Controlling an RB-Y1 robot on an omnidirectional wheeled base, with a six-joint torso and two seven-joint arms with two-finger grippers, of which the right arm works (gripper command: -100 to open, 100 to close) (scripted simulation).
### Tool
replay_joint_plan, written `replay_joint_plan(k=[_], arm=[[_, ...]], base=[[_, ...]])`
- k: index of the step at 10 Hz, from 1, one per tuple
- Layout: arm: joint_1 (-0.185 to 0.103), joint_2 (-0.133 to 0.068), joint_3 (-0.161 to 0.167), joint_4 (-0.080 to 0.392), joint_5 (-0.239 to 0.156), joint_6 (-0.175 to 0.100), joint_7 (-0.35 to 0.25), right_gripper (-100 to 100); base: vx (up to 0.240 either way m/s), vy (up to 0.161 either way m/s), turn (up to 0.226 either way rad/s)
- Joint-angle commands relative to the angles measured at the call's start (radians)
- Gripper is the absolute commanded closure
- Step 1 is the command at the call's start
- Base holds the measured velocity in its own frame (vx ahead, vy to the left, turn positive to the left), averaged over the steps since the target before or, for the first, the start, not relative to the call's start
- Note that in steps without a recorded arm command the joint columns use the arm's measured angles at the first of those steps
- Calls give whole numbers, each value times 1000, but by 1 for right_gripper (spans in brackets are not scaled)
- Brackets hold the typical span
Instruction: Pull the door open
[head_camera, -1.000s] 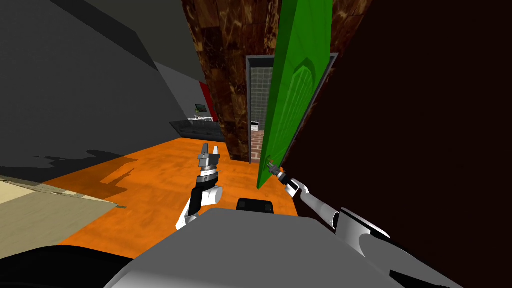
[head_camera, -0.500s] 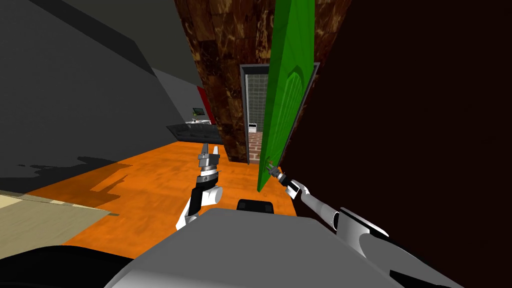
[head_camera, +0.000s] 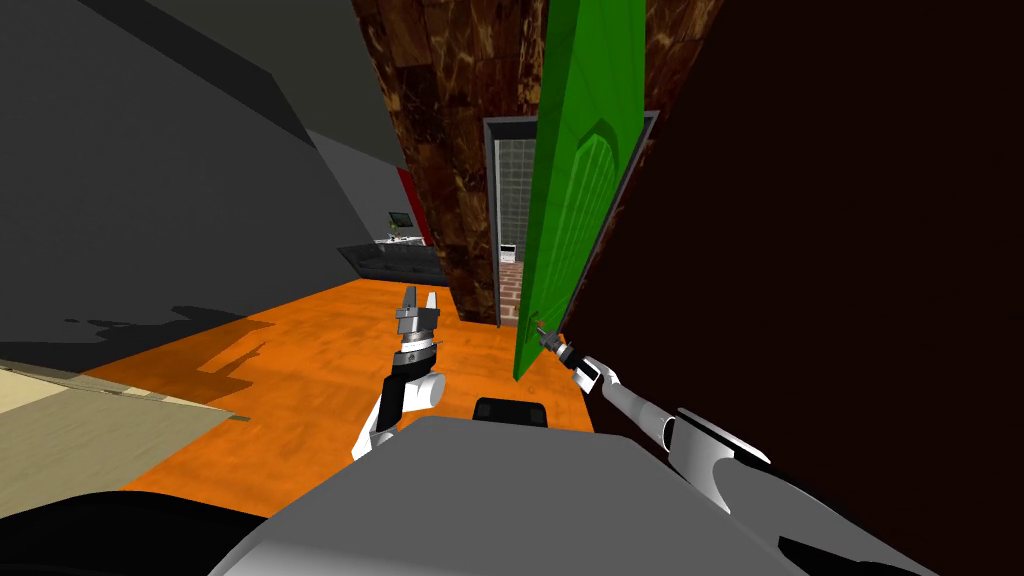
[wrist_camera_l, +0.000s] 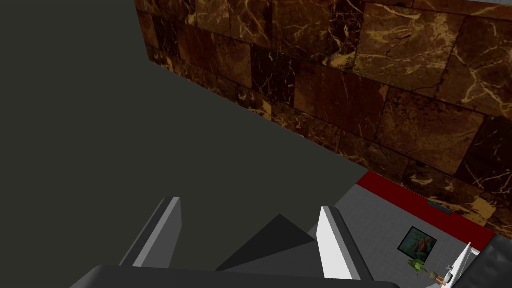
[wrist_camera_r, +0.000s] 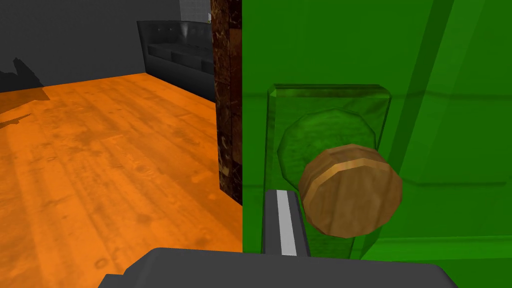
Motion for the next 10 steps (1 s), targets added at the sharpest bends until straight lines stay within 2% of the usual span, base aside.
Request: replay_joint_plan(k=[1, 4, 5, 6, 10], arm=[[1, -3, -2, 3, -1, 3, 0, 100], [1, -3, -2, 3, -1, 3, 0, 100], [4, -29, 26, -33, 19, -27, -13, -100], [6, -38, 35, -44, 26, -36, -17, -100], [16, -107, 96, -121, 72, -103, -48, -100]], base=[[-3, -2, 11], [0, 0, 0], [0, -69, -235], [8, -106, -246], [18, -142, -175]])
